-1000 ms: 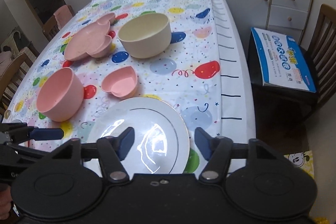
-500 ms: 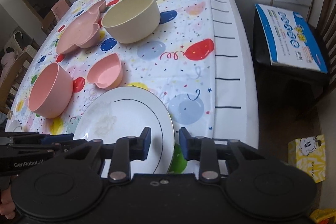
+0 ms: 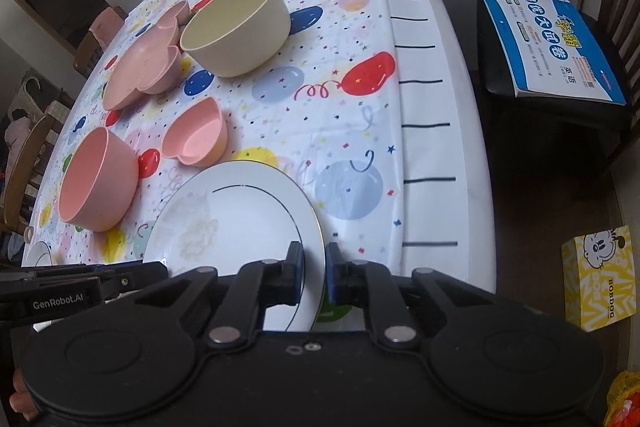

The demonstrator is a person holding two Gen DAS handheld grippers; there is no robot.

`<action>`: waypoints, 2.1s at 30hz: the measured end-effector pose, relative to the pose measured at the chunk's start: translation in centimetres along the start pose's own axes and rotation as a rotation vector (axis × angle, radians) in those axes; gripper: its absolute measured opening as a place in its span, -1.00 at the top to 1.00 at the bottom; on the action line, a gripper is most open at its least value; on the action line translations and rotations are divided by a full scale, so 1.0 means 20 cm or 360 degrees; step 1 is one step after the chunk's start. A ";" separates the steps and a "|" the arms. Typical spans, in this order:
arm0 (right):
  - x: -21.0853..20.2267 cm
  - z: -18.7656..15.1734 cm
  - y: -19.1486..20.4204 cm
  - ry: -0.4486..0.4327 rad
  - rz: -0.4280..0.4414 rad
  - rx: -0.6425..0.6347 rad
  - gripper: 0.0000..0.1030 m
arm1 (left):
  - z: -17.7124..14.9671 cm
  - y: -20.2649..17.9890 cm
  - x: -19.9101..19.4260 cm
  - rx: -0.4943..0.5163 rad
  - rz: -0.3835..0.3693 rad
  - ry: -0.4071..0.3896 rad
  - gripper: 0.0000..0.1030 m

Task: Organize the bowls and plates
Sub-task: 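Carry the small white plate onto the large white plate with both grippers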

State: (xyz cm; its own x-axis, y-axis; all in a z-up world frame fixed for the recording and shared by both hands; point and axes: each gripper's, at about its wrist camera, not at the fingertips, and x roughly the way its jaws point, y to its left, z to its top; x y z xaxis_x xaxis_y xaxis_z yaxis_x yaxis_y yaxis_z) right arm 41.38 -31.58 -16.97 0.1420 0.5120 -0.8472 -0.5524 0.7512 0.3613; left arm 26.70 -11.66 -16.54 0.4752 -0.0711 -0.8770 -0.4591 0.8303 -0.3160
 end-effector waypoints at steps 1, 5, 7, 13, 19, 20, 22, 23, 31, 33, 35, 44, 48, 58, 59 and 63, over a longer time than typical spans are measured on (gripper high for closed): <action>0.00 -0.01 0.00 0.0001 0.0001 0.0008 0.80 | -0.01 0.00 -0.01 0.0001 -0.0003 -0.0002 0.70; -0.04 -0.04 0.04 -0.0012 -0.0004 0.0024 0.81 | -0.03 0.03 -0.06 0.0000 -0.0020 -0.0008 0.70; -0.07 -0.05 0.06 -0.0029 -0.0001 0.0033 0.82 | -0.04 0.05 -0.09 0.0002 -0.0032 -0.0011 0.70; -0.12 -0.11 0.15 -0.0060 -0.0007 0.0062 0.83 | -0.10 0.12 -0.18 -0.0001 -0.0055 -0.0009 0.70; -0.16 -0.18 0.27 -0.0070 -0.0009 0.0071 0.83 | -0.15 0.23 -0.28 0.0003 -0.0065 -0.0012 0.70; -0.16 -0.20 0.29 -0.0070 -0.0007 0.0075 0.84 | -0.16 0.26 -0.30 0.0003 -0.0063 -0.0013 0.70; -0.16 -0.22 0.34 -0.0069 -0.0002 0.0077 0.84 | -0.17 0.31 -0.33 -0.0004 -0.0065 -0.0017 0.70; -0.16 -0.23 0.37 -0.0068 -0.0001 0.0076 0.84 | -0.18 0.34 -0.35 -0.0006 -0.0069 -0.0018 0.70; -0.13 -0.31 0.60 -0.0066 0.0003 0.0045 0.84 | -0.23 0.55 -0.48 -0.0025 -0.0066 -0.0042 0.70; -0.12 -0.32 0.66 -0.0067 0.0003 0.0036 0.84 | -0.24 0.62 -0.52 -0.0033 -0.0065 -0.0048 0.70; -0.11 -0.34 0.72 -0.0066 0.0007 0.0028 0.84 | -0.25 0.68 -0.55 -0.0041 -0.0059 -0.0051 0.70; -0.03 -0.42 1.00 -0.0052 0.0031 -0.0007 0.84 | -0.30 0.94 -0.68 -0.0067 -0.0020 -0.0068 0.70; 0.01 -0.46 1.11 -0.0046 0.0050 -0.0009 0.84 | -0.31 1.06 -0.72 -0.0077 0.0001 -0.0061 0.70; 0.12 -0.53 1.35 -0.0009 0.0086 -0.0029 0.85 | -0.35 1.30 -0.78 -0.0100 0.0039 -0.0027 0.70; 0.13 -0.54 1.37 -0.0006 0.0085 -0.0033 0.85 | -0.36 1.32 -0.78 -0.0101 0.0043 -0.0023 0.70; 0.18 -0.56 1.44 0.0009 0.0088 -0.0044 0.85 | -0.37 1.39 -0.77 -0.0116 0.0057 -0.0002 0.70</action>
State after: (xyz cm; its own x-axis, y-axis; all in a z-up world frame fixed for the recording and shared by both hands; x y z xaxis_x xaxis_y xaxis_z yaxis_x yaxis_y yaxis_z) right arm 16.74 -12.89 -13.94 0.1059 0.5500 -0.8284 -0.5816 0.7100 0.3971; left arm 1.00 8.42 -14.47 0.4584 -0.0417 -0.8877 -0.5292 0.7897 -0.3103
